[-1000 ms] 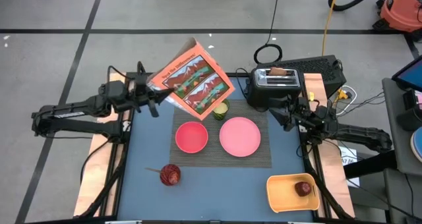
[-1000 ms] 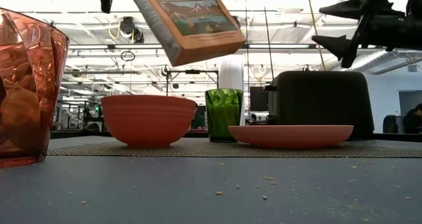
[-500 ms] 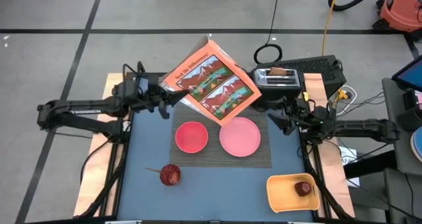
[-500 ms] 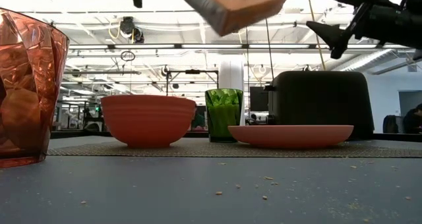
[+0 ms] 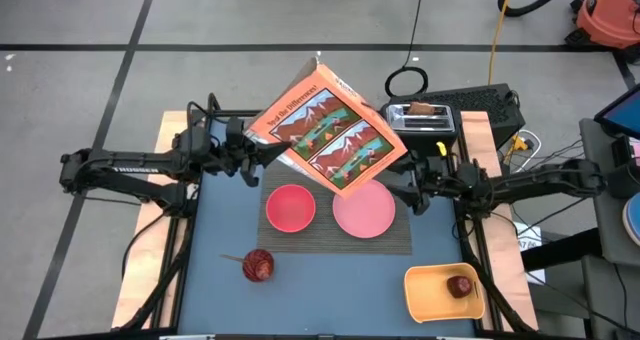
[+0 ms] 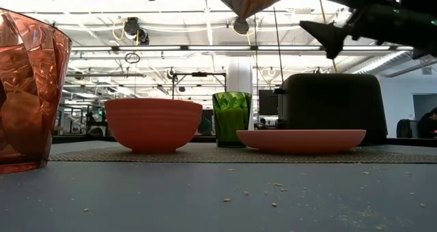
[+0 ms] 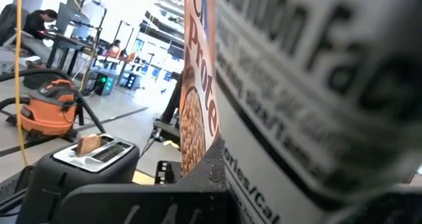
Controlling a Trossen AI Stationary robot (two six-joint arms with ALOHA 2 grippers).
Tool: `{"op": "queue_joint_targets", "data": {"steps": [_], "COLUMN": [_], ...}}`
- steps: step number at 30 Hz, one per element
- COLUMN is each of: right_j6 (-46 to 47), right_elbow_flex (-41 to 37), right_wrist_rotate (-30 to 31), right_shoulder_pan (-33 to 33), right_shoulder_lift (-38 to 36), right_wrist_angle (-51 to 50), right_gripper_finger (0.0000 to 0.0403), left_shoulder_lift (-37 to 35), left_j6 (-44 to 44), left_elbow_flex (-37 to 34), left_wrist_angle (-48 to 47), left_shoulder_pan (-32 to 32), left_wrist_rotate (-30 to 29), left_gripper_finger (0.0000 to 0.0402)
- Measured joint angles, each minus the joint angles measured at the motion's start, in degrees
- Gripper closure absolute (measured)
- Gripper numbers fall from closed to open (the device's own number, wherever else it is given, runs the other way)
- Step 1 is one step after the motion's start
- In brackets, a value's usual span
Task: Arrange a breakfast setting
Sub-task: Pour the cereal into the red bowl
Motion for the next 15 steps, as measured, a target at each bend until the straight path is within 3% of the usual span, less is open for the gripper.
{"op": "queue_joint_targets", "data": {"steps": [15], "right_j6": [-2.7], "right_elbow_flex": [9.1], "right_wrist_rotate": [-1.6], "right_shoulder_pan": [1.3], "right_shoulder_lift": [16.5], "right_wrist_angle": [8.2], "right_gripper_finger": [0.0076], "left_shoulder_lift": [0.0], "left_j6": [0.1], "left_elbow_flex": [0.0], "left_wrist_angle": [0.3], "left_shoulder_pan": [-0.3], "left_wrist_rotate": [0.0], "left_gripper_finger": [0.0398]}}
